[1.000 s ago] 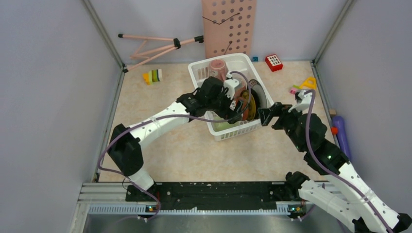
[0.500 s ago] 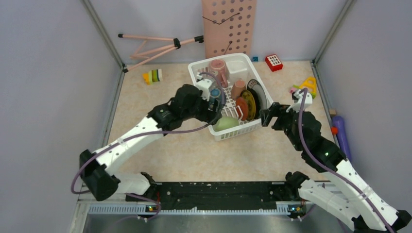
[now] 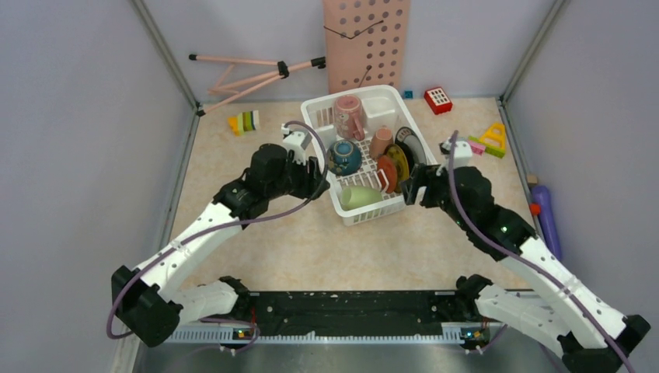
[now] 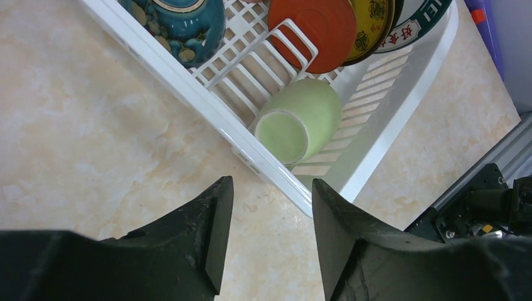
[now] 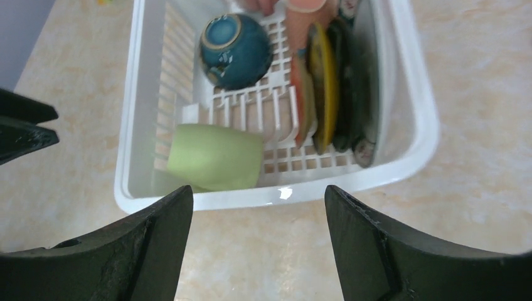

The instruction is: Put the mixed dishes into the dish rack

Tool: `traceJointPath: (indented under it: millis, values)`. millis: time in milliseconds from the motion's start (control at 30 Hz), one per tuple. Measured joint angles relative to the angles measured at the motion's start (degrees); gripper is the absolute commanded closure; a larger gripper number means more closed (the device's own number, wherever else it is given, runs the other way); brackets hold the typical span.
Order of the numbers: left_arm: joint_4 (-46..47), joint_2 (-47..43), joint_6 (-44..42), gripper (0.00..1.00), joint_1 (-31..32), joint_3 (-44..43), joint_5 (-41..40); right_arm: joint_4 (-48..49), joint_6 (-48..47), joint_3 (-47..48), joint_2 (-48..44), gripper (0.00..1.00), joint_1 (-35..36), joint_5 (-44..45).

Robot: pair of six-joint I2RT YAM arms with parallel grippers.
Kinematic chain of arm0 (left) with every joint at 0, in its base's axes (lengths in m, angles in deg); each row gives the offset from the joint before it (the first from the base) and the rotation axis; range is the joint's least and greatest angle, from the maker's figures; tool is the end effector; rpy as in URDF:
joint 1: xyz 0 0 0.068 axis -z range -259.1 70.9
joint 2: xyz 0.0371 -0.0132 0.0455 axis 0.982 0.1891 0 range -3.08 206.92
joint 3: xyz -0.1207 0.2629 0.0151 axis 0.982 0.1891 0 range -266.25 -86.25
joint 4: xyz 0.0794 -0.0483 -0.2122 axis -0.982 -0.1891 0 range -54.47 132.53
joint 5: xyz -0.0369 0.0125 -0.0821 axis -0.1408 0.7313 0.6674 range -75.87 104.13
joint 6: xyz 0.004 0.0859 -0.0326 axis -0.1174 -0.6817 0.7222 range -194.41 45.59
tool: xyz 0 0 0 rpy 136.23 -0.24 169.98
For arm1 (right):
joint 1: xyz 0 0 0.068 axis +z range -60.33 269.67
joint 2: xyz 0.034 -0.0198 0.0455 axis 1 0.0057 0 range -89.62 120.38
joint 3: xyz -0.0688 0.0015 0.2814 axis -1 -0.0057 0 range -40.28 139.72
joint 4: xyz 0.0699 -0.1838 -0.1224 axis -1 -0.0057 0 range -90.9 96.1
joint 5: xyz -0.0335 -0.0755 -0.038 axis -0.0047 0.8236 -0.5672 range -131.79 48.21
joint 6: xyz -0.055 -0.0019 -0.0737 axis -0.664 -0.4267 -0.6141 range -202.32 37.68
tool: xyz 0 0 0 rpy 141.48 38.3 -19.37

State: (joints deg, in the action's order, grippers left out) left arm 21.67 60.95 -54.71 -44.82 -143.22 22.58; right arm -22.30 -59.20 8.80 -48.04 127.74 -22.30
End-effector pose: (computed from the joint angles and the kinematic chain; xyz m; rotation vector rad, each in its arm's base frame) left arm 0.2022 -0.1524 0.3269 0.3645 2.1033 -0.7226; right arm 0.1386 0.0736 0.3333 -0.0247 1.9330 0.3889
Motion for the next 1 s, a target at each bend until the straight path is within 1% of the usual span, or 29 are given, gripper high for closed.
traceJointPath:
  millis: [67, 167, 233, 367, 467, 700, 800, 967, 1000]
  values:
    - [0.31, 0.87, 0.46, 0.43, 0.00, 0.00, 0.11, -0.26, -0.66, 2.58, 5.60, 0.24, 0.00, -4.66]
    - [0.96, 1.20, 1.97, 0.42, -0.24, 0.00, -1.38, 0.13, -1.25, 8.48, 16.46, 0.22, 0.11, -11.06]
    - [1.99, 1.20, 3.02, 0.42, -0.90, 0.31, -2.05, 0.74, -1.60, 10.67, 22.47, 0.22, 0.74, -13.25]
    - [4.63, 1.16, 4.81, 0.41, -3.89, 3.08, -1.99, 0.70, -2.23, 13.18, 31.58, 0.23, 2.86, -14.86]
    - [4.59, 1.16, 5.49, 0.41, -5.86, 4.31, -1.55, 0.76, -2.64, 16.48, 37.86, 0.24, 4.70, -14.86]
    - [5.86, 1.14, 5.68, 0.41, -8.24, 4.39, 0.81, 0.96, -3.58, 20.39, 45.88, 0.26, 6.36, -14.16]
    - [6.71, 1.14, 5.68, 0.41, -8.59, 4.72, 1.95, 0.81, -3.58, 20.41, 47.54, 0.32, 6.47, -12.44]
    - [7.30, 1.60, 5.68, 0.41, -8.76, 5.14, 3.39, 0.42, -3.17, 21.18, 49.33, 0.60, 6.36, -9.81]
    - [7.39, 1.77, 5.68, 0.41, -8.76, 5.16, 3.65, 0.50, -3.06, 21.27, 49.40, 0.63, 6.19, -9.66]
